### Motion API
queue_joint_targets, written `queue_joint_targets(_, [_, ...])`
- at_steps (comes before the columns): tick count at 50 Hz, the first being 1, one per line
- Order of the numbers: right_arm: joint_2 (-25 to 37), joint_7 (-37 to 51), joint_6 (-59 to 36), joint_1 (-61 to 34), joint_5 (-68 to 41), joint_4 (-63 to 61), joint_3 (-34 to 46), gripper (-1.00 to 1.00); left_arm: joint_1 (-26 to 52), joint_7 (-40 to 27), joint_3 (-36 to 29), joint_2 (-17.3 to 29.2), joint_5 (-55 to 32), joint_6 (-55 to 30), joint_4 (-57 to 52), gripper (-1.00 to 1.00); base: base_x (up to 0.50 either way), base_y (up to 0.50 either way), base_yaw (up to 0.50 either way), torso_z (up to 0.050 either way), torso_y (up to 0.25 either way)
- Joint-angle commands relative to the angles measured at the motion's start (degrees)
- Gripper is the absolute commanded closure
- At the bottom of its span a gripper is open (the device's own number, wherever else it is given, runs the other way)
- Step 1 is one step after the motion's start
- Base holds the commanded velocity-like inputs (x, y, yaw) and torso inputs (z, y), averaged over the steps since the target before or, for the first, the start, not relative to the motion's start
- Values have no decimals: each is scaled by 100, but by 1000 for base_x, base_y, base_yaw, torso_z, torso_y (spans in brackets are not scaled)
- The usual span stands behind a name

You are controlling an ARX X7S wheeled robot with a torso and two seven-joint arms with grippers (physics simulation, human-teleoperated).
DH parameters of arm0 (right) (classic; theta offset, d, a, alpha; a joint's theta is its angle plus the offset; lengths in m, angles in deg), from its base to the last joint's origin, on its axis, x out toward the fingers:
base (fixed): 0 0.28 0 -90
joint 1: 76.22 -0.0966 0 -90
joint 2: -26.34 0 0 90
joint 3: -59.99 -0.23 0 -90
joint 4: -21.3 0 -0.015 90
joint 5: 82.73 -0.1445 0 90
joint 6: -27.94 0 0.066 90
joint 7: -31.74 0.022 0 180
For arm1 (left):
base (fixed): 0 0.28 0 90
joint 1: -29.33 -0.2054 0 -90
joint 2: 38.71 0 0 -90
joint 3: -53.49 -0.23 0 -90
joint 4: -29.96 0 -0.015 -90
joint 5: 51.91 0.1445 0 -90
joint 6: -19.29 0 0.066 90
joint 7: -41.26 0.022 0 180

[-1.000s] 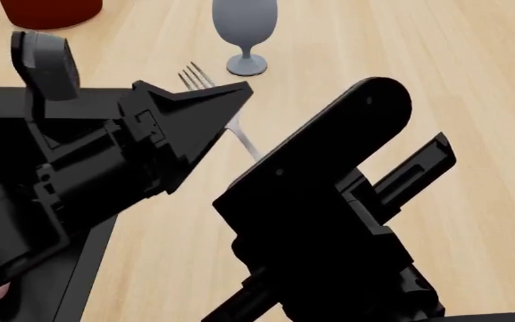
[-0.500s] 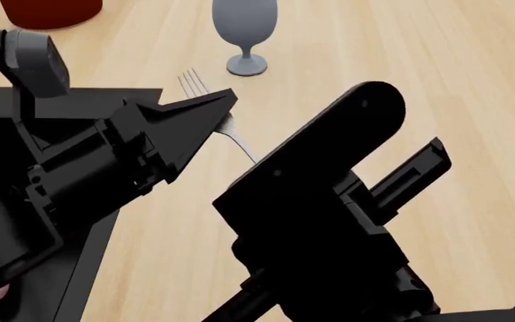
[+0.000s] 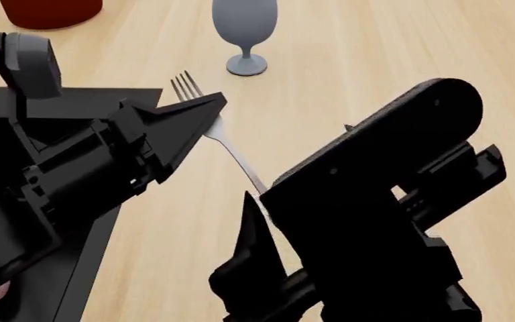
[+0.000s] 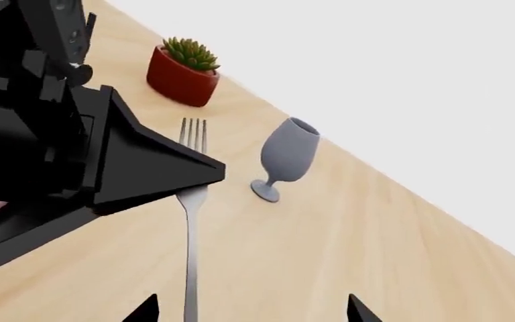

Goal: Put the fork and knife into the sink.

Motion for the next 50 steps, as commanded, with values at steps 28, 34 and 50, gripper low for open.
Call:
queue_joint_targets(28, [433, 1328, -294, 3728, -1996, -1425, -5352, -100, -358, -1527, 1471, 1719, -193, 259, -1164, 100, 0, 0, 0, 0, 0])
queue_joint_targets(34, [203, 1219, -457, 3875, -1889, -1377, -5476, -100, -440, -2137, 1764, 2030, -457, 235, -1143, 100, 0, 0, 0, 0, 0])
queue_joint_targets(50, [-503, 670, -1155, 4443, -1570, -1282, -6217, -100, 100, -3158, 1548, 2709, -514, -170, -540, 100, 0, 0, 0, 0, 0])
